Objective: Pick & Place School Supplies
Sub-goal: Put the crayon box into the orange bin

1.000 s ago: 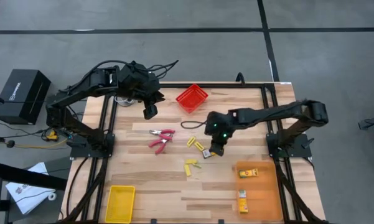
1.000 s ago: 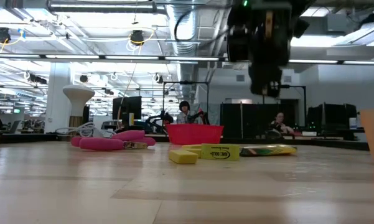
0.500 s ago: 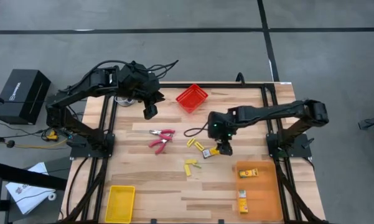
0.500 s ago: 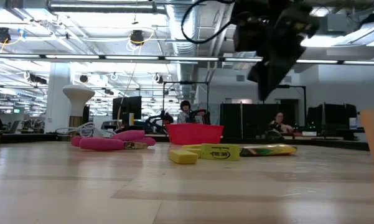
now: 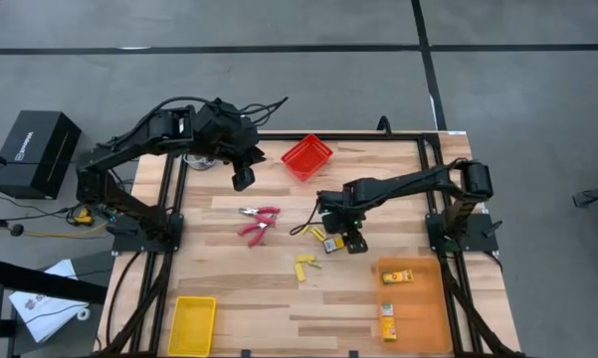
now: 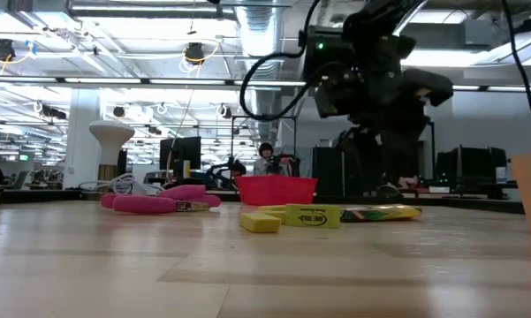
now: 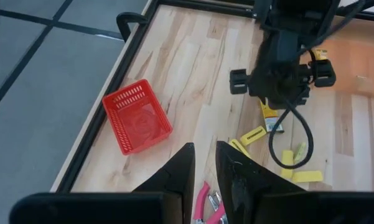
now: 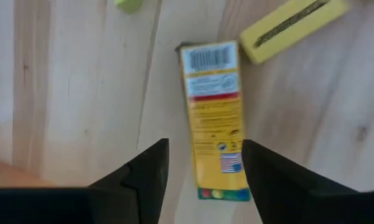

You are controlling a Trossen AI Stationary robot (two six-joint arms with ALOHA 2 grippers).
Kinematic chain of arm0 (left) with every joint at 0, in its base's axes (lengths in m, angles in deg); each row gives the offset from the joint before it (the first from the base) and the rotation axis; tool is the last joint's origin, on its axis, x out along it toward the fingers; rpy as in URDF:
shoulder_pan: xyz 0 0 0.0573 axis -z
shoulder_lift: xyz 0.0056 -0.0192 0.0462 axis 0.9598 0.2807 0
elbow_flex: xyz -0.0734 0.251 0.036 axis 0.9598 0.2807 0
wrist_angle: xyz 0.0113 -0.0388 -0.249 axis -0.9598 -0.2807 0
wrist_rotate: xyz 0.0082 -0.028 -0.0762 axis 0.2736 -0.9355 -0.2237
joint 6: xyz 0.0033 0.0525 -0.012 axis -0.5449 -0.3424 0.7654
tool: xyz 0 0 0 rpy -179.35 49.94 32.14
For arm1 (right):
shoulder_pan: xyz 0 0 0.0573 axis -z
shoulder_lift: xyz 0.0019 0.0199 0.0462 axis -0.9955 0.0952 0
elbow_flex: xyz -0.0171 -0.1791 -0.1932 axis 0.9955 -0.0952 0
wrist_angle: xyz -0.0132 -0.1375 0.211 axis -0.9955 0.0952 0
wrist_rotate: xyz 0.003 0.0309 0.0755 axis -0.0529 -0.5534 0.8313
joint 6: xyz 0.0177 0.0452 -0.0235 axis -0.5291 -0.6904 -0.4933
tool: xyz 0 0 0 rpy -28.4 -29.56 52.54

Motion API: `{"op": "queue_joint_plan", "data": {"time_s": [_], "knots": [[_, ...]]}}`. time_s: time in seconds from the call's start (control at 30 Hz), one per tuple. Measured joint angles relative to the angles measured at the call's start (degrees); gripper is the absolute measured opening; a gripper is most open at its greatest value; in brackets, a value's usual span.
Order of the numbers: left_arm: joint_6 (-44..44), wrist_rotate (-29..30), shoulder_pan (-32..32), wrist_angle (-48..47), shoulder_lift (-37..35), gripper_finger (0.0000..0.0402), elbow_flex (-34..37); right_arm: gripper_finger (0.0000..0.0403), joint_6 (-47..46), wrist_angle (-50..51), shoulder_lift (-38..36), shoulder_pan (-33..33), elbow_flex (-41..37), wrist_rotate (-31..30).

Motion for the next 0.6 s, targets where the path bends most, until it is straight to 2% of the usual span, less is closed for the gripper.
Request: {"op": "queue_joint_plan", "data": {"time_s": [0.2,0.6], "knots": [[-0.48,-0.02,0.00,-0.24,1.44,0.0059,0.09,0.0200,0.77,-0.69,1.90,0.00,0.00,1.24],[-0.64,-0.02,0.00,-0.13,2.70,0.0059,0.11,0.0243,1.18,-2.66,1.77,1.58,0.02,1.78]]}}
